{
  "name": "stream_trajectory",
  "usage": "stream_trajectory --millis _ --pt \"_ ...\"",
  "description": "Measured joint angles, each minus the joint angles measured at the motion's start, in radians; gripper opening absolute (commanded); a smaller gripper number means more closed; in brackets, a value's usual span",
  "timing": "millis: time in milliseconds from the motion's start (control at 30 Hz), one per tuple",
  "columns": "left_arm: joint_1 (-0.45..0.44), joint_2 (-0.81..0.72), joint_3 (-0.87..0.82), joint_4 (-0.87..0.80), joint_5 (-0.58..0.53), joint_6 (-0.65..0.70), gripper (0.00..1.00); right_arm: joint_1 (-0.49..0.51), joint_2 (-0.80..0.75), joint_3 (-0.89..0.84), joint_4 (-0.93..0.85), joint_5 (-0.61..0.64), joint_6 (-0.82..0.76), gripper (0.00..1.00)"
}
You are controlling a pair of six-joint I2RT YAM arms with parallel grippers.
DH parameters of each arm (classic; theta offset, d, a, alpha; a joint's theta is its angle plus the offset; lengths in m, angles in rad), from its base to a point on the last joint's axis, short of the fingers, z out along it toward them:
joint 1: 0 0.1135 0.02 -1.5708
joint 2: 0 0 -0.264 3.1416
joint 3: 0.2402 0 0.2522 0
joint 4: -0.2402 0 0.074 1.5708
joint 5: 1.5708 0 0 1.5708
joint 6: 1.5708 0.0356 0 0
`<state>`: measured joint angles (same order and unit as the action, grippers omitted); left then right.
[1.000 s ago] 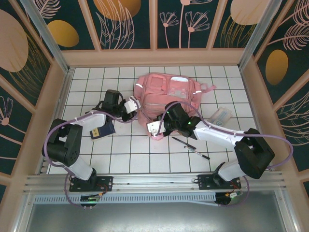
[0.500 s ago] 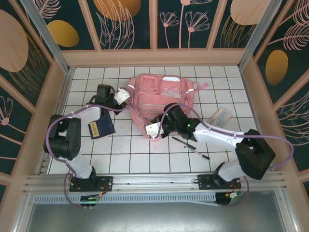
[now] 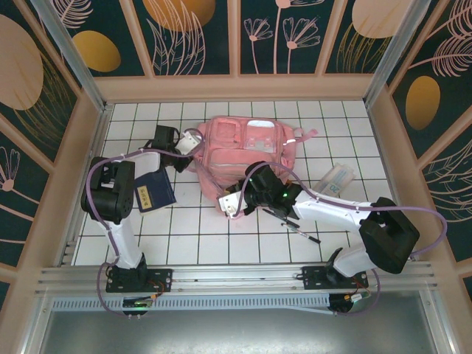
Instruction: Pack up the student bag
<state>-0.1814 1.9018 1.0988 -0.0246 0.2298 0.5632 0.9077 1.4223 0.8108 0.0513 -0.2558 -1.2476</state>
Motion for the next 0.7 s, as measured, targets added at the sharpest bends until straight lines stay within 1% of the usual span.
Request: stream_trajectory --millis 33,67,167,267,400,433,500,600,633,700 --pt "0.008 -0.009 -0.005 0.011 0.004 -0.004 0.32 0.002 -0.001 0.000 0.003 -0.006 0.009 0.97" --pt "0.015 -0.023 -0.014 0.021 0.014 -0.003 0.33 0.002 -0.001 0.000 0.008 -0.010 0.023 0.99" --pt "0.035 -0.101 -0.048 0.033 0.035 -0.006 0.35 -0.003 -0.001 0.014 0.010 -0.015 0.103 0.99" --pt "0.038 -0.192 -0.058 0.029 0.058 -0.008 0.37 -0.019 -0.031 0.007 0.036 0.002 0.235 0.99" --pt "0.034 -0.305 -0.056 -0.022 0.195 0.010 0.39 -0.031 -0.164 -0.059 0.133 0.110 0.507 0.99" --pt "0.025 -0.330 -0.057 -0.039 0.235 0.019 0.42 -0.038 -0.201 -0.065 0.146 0.145 0.585 0.99" --pt "-0.013 -0.371 -0.069 -0.051 0.282 0.049 0.47 -0.064 -0.261 -0.068 0.160 0.216 0.734 0.99" --pt "-0.132 -0.414 -0.095 -0.069 0.315 0.094 0.48 -0.132 -0.348 -0.065 0.142 0.370 1.029 0.99" --pt "-0.178 -0.415 -0.098 -0.070 0.324 0.100 0.48 -0.165 -0.372 -0.060 0.107 0.422 1.151 0.99" --pt "-0.244 -0.407 -0.102 -0.070 0.336 0.098 0.50 -0.245 -0.394 -0.030 0.009 0.464 1.365 0.99"
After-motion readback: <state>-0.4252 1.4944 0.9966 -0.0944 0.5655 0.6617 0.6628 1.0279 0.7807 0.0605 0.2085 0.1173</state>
